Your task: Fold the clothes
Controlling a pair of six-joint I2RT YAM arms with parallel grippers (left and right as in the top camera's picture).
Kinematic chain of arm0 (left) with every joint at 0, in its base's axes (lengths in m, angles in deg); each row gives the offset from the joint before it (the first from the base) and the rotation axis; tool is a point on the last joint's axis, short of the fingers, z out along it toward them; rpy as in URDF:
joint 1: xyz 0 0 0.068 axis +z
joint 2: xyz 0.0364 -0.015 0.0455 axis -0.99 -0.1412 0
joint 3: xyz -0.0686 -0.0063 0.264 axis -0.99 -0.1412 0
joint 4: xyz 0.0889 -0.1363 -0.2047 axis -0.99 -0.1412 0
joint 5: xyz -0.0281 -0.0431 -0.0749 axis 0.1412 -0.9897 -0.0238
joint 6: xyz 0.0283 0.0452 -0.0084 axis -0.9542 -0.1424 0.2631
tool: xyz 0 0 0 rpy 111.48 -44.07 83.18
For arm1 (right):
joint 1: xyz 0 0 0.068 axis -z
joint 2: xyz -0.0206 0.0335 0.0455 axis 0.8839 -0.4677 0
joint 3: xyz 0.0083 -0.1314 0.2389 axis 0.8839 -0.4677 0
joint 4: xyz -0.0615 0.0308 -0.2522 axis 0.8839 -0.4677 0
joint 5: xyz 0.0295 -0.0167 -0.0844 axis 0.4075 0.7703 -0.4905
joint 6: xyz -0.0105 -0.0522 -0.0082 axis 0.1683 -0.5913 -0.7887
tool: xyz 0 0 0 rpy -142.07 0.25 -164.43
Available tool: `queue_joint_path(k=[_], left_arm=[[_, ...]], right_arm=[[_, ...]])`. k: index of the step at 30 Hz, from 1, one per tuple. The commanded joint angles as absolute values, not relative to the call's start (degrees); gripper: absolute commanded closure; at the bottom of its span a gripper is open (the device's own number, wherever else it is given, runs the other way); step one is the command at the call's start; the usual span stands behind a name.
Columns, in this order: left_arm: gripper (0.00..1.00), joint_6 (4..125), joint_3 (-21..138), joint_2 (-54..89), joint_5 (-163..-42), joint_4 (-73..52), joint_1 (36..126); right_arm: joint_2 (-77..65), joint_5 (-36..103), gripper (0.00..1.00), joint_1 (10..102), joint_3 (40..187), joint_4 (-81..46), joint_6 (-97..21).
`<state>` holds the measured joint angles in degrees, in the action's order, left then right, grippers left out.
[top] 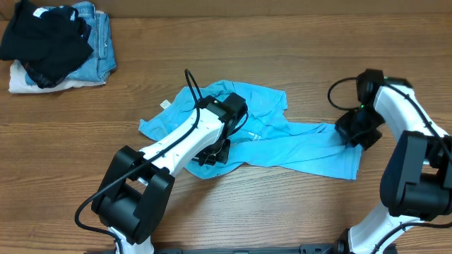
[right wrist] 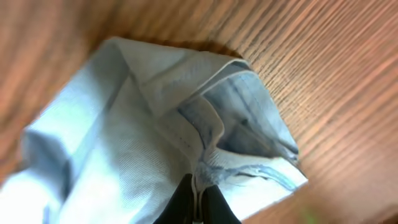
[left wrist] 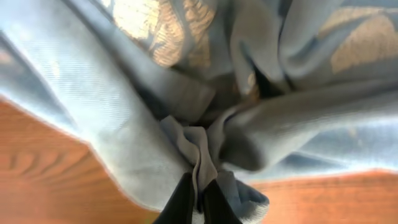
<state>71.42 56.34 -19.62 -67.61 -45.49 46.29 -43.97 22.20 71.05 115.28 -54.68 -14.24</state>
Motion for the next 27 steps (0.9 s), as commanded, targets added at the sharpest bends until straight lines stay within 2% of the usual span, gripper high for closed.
queue_joint_path(k=[1,11,17,25,27], left_arm=[[0.96,72.2,62.0,-19.6,-67.3,-47.8,46.6],[0.96,72.2,73.6,-14.9,-63.5,-55.1,46.6],[0.96,72.2,77.4,-5.0,-54.7,-58.6,46.7],[0.96,72.2,79.8,10.1,-52.0,-59.8,46.7],[0.96,72.2,79.9,13.7,-50.7,-59.8,46.7]], right_arm=[[-39.6,22.2,0.96,71.2,119.0,-56.5,-11.4],[-24.6,22.2,0.96,71.2,119.6,-60.0,-10.9],[-14.6,22.2,0.94,71.2,119.6,-61.1,-10.9],[-6.3,22.7,0.92,71.2,119.8,-61.6,-11.2],[-5.1,23.2,0.96,71.2,120.2,-61.9,-11.3]])
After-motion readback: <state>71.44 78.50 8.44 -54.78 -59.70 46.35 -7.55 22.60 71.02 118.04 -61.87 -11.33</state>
